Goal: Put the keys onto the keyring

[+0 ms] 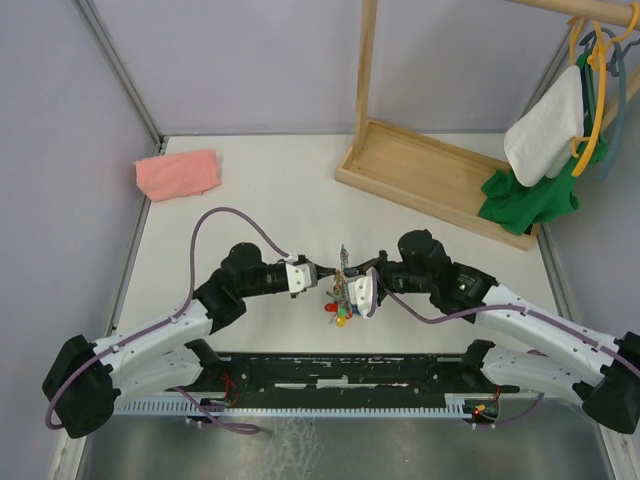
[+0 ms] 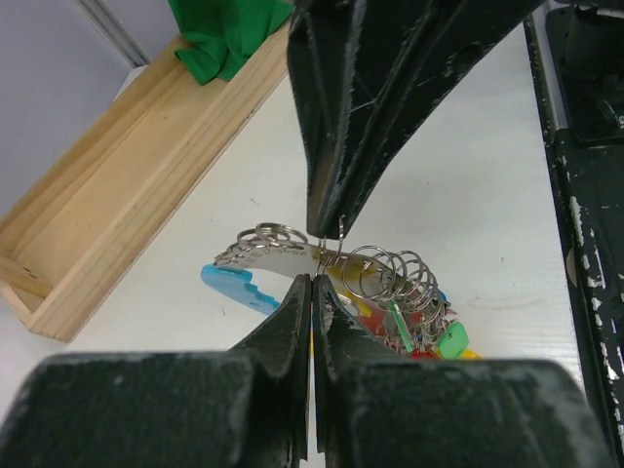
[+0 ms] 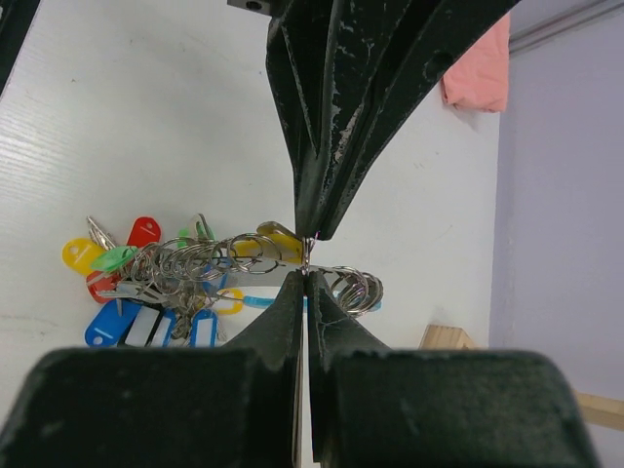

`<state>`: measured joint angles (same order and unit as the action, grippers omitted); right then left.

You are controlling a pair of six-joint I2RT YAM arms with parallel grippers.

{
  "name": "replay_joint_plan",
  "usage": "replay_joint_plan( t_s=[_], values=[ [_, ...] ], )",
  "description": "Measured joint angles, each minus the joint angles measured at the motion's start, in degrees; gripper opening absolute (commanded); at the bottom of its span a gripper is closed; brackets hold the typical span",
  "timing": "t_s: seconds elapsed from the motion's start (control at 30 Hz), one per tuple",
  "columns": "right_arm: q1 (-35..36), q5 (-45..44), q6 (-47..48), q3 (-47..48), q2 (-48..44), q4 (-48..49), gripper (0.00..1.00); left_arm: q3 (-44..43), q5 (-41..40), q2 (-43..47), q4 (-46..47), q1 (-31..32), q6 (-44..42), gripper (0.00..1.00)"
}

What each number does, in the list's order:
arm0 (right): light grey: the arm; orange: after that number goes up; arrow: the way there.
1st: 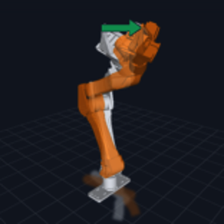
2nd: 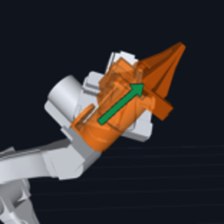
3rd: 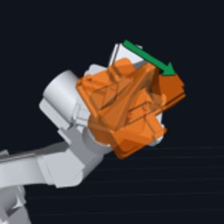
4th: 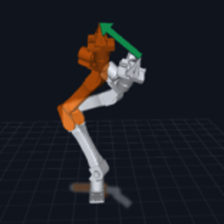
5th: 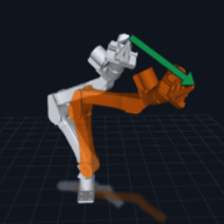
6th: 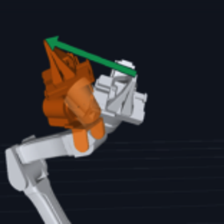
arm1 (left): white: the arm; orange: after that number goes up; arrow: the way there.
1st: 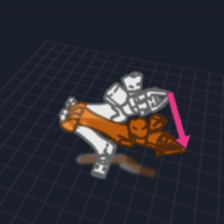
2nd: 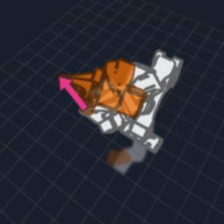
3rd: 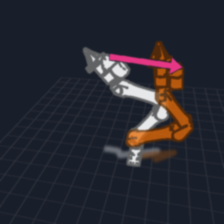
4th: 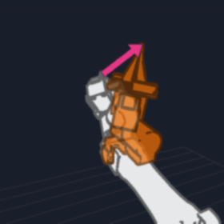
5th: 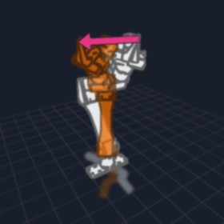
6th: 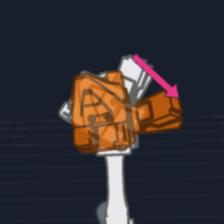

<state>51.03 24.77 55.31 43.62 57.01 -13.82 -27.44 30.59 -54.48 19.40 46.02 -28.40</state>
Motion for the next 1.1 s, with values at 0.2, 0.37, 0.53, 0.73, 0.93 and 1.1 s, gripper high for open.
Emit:
replay_joint_plan(
  t_s=[0.2, 0.37, 0.53, 0.73, 0.93, 1.1],
  values=[
    [0.0, 1.2, -2.8, -2.7, -2.3, 5.2, 0.01, -0.1, 6.5, -1.3, 3.1, -4.8, 7.5, 0.04],
    [-0.3, 1.8, -7.6, -6.5, -4.2, 11.3, 0.01, -0.1, 11.8, -4.7, 7.6, -7.7, 14.1, 0.06],
    [-1.1, 2.2, -13.7, -11.1, -4.9, 20.5, 0.01, 0.3, 15.3, -8.3, 13.5, -10.1, 20.9, 0.16],
    [-1.7, 4.2, -22.2, -15.9, -4.7, 33.8, 0.01, 0.7, 15.7, -12.6, 18.7, -11.3, 26.8, 0.25],
    [-2.7, 5.0, -27.3, -17.2, -4.1, 43.7, 0.01, 2.1, 14.7, -15.5, 21.9, -11.3, 31.4, 0.44],
    [-4.1, 4.5, -28.8, -18.5, -4.1, 46.1, 0.01, 6.5, 10.8, -10.3, 22.7, -11.4, 31.7, 0.47]
  ],
)
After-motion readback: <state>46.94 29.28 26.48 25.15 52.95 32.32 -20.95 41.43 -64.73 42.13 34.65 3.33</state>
